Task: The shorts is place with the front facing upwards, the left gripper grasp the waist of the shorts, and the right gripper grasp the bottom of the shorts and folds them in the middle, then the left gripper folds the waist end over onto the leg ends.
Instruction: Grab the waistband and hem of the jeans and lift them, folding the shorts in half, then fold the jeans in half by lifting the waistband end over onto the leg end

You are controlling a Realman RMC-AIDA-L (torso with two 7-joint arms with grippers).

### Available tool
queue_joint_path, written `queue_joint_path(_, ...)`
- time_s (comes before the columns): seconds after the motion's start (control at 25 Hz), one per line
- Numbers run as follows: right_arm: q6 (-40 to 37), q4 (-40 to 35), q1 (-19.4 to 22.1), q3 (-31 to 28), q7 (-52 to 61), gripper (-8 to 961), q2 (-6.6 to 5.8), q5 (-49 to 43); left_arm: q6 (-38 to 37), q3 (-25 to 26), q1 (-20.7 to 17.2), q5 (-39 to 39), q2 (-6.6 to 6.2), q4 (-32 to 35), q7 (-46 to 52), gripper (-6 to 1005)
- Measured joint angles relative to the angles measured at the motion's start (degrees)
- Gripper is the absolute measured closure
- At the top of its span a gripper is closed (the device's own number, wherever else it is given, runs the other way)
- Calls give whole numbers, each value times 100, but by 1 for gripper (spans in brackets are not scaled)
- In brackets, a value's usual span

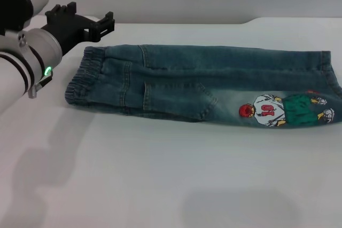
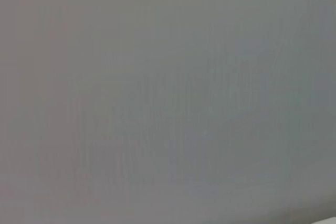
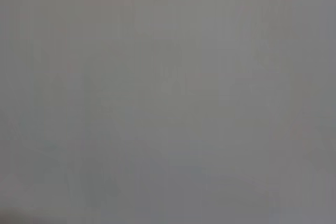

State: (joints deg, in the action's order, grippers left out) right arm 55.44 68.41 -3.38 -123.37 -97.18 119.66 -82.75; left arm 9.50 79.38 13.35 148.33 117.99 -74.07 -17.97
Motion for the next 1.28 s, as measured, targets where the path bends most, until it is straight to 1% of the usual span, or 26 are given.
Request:
queue_joint_path(0.08,-394,-50,82,316,-550,284,4,223,-96,-70,-33,8,4,36,0,174)
queue_joint_path(0.16,-566,-207,181,610,-1370,277,3,761,-391,-238,-93,24,1,81,-1,140)
queue_joint_path(0.2,-596,-379,259,816,-2105,273,5,1256,-391,-238,-93,24,1,81,-1,141)
queue_joint_path(0.24,-585,-707,342,1153,-3245,273,3,2168,-708,-315,-146,13,0,163,0,142)
queue_joint_path(0.28,-585,-707,342,1153,-3245,273,3,2168,-708,-315,-146,13,0,163,0,143)
queue_joint_path(0.32,-585,-977,380,1402,-3992,273,-5,2962,-926,-360,-192,3,1,236,10,145)
queue_joint_path(0.36,-599,-1172,391,1569,-4448,274,-14,3520,-1062,-392,-218,-2,1,276,21,146)
queue_joint_path(0.44,-654,-1466,381,1765,-5033,274,-13,4296,-1345,-481,-274,-8,2,366,47,148)
queue_joint_path(0.64,-695,-2140,210,2166,-6381,275,19,5316,-1683,-638,-306,7,7,553,55,150)
queue_joint_path(0.72,-717,-2271,163,2337,-6736,275,20,5727,-1723,-671,-287,4,5,601,56,150)
queue_joint_path(0.96,-880,-2449,-15,2346,-6794,276,-9,5982,-1800,-731,-309,-7,7,587,63,149)
queue_joint_path(1.04,-1244,-2352,12,2503,-6709,276,-3,6265,-1797,-748,-313,-7,11,579,67,149)
queue_joint_path(1.16,-2368,-1964,62,2753,-6585,277,-19,6781,-1776,-775,-323,-12,13,575,129,149)
queue_joint_path(1.24,-3060,-1650,85,2857,-6306,277,-83,6946,-1737,-777,-308,-14,10,583,186,149)
queue_joint_path(1.28,-3233,-1541,113,2915,-6165,277,-122,6904,-1722,-779,-296,-14,6,592,203,150)
